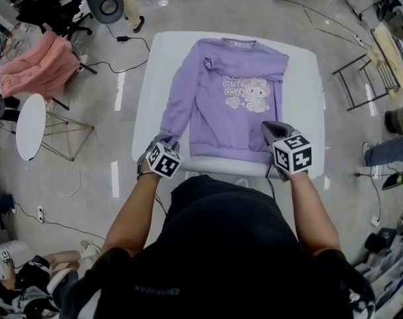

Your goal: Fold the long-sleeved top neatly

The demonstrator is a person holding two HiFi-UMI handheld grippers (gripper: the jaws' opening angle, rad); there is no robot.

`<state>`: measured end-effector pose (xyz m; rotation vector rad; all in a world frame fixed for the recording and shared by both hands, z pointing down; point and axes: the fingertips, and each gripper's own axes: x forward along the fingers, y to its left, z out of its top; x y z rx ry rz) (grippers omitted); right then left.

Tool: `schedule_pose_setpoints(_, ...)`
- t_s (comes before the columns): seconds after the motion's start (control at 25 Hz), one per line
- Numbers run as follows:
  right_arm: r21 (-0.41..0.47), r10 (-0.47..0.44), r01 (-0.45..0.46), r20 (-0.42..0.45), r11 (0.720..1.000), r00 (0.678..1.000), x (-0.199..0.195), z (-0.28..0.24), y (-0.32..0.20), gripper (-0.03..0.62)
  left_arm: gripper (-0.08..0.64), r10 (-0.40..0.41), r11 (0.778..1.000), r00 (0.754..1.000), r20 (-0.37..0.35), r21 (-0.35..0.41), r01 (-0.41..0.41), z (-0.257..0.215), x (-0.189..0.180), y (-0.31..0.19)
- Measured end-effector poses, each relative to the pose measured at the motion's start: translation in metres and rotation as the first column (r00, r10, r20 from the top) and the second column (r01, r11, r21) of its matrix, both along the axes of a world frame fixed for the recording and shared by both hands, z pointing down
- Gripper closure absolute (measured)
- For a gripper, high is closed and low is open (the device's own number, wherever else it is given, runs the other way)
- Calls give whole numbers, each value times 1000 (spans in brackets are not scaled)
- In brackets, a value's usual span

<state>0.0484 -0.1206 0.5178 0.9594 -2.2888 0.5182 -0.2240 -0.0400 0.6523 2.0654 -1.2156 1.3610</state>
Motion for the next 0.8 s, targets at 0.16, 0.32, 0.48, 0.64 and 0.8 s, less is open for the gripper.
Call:
schedule_pose_setpoints(0.16, -4, -5, 5, -2, 1000, 1000, -2, 4, 3, 588, 461, -23, 1000, 1000, -20, -13, 23, 2, -7, -5)
schedule_pose_setpoints(0.32, -4, -18, 18, -2, 1000, 1000, -10, 4, 4, 588, 540, -81, 997, 987, -136, -23, 78, -15, -12, -10)
schedule_pose_setpoints(0.48, 3, -25, 25, -1, 1000, 1000, -18, 1, -1, 588, 540, -73, 997, 945, -320, 8, 79, -72, -4, -19)
schedule_pose_setpoints(0.64, 10, 0, 0, 15, 1000, 1000, -23, -7, -10, 588, 540, -60, 991, 879, -474, 81, 111, -147, -7, -44)
schedule_pose_setpoints(0.8, 30, 36, -36, 32, 999, 999, -28, -17, -16, 588, 540, -9, 980, 864, -503, 169, 109, -204, -20, -81)
